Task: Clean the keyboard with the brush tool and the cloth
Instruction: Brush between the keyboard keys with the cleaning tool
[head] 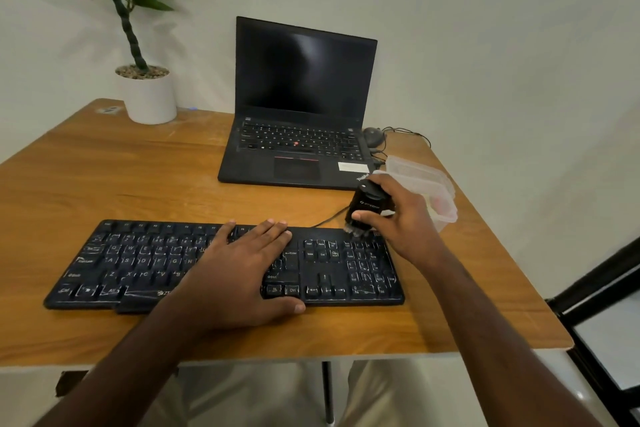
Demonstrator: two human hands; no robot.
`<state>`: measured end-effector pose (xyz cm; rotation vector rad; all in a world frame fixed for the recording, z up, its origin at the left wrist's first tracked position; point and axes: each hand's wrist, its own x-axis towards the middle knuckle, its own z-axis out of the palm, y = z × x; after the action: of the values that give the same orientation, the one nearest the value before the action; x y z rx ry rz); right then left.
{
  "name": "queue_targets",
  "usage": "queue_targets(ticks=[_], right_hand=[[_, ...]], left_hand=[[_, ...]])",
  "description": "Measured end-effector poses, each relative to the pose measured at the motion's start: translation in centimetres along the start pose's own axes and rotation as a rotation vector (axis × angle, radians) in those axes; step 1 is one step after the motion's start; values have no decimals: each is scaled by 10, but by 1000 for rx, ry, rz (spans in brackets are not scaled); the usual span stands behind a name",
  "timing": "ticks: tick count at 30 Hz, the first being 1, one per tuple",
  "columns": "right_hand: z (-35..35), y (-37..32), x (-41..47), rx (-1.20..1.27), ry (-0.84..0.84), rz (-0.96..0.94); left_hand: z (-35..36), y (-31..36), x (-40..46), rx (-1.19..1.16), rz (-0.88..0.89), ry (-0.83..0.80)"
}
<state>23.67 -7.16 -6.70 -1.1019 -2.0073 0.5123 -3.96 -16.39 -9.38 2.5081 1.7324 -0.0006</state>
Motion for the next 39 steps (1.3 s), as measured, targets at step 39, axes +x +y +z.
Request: queue_targets(ticks=[39], right_hand=[[-22,4,-7,192,-87,112]], left_hand=[[0,1,2,-21,-3,25]])
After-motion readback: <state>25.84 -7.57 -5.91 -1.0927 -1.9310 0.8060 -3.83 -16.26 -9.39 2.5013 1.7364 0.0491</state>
